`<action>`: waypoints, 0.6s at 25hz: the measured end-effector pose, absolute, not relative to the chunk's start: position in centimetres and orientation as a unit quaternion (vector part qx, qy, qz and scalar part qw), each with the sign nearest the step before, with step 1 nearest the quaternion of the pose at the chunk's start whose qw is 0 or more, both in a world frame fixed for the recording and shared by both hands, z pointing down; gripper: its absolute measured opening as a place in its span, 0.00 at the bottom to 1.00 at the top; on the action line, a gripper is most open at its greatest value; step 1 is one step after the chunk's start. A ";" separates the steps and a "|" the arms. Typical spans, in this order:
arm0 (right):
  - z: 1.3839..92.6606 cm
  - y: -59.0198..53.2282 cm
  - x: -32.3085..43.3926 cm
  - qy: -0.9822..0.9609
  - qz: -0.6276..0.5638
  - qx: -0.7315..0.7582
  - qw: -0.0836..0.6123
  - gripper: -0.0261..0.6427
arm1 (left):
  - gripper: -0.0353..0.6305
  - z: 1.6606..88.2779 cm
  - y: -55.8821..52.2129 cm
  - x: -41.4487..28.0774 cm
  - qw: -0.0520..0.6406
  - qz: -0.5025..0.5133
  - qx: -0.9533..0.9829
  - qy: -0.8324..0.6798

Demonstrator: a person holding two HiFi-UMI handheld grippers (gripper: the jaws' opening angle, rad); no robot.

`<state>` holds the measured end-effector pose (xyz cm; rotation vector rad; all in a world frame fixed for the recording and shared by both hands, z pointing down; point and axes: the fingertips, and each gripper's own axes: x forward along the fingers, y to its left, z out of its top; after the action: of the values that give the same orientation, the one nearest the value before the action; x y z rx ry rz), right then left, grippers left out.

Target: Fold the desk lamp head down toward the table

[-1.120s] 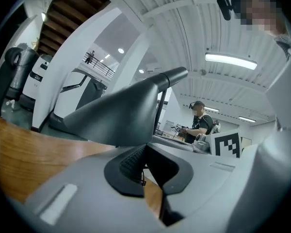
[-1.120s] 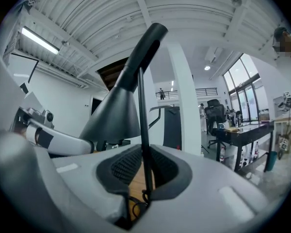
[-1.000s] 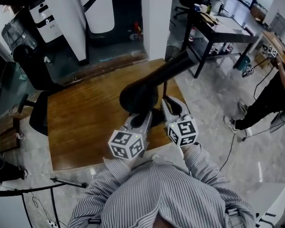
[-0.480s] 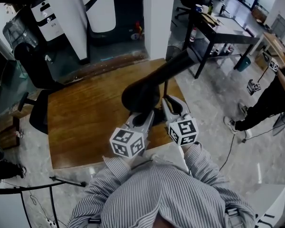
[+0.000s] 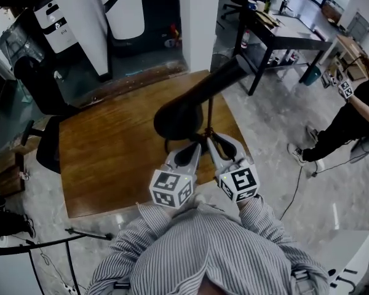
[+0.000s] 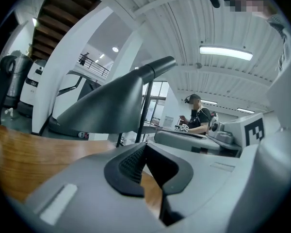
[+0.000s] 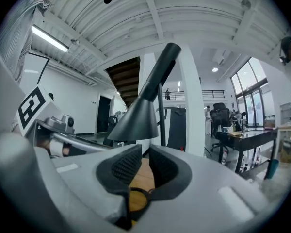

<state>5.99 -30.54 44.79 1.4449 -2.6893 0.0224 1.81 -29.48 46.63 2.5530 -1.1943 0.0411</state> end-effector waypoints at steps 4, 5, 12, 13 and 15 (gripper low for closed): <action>45.3 -27.6 6.0 -0.877 0.026 0.478 0.043 0.05 | 0.06 46.4 -28.4 1.9 0.155 0.001 0.892 -0.424; 45.3 -27.1 6.2 -0.876 0.030 0.479 0.043 0.04 | 0.06 46.3 -28.1 2.0 0.155 0.000 0.893 -0.423; 46.2 -24.9 7.6 -0.863 0.049 0.500 0.059 0.04 | 0.06 45.7 -25.8 2.5 0.152 -0.004 0.902 -0.405; 46.3 -24.7 7.8 -0.861 0.052 0.503 0.059 0.04 | 0.06 45.6 -25.6 2.3 0.152 -0.005 0.902 -0.405; 46.5 -24.4 7.9 -0.858 0.057 0.507 0.062 0.04 | 0.06 45.5 -25.3 1.9 0.152 -0.007 0.901 -0.407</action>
<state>7.90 -24.35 46.51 1.5333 -2.5939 0.1709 1.94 -25.32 45.52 2.5839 -1.1679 -0.0189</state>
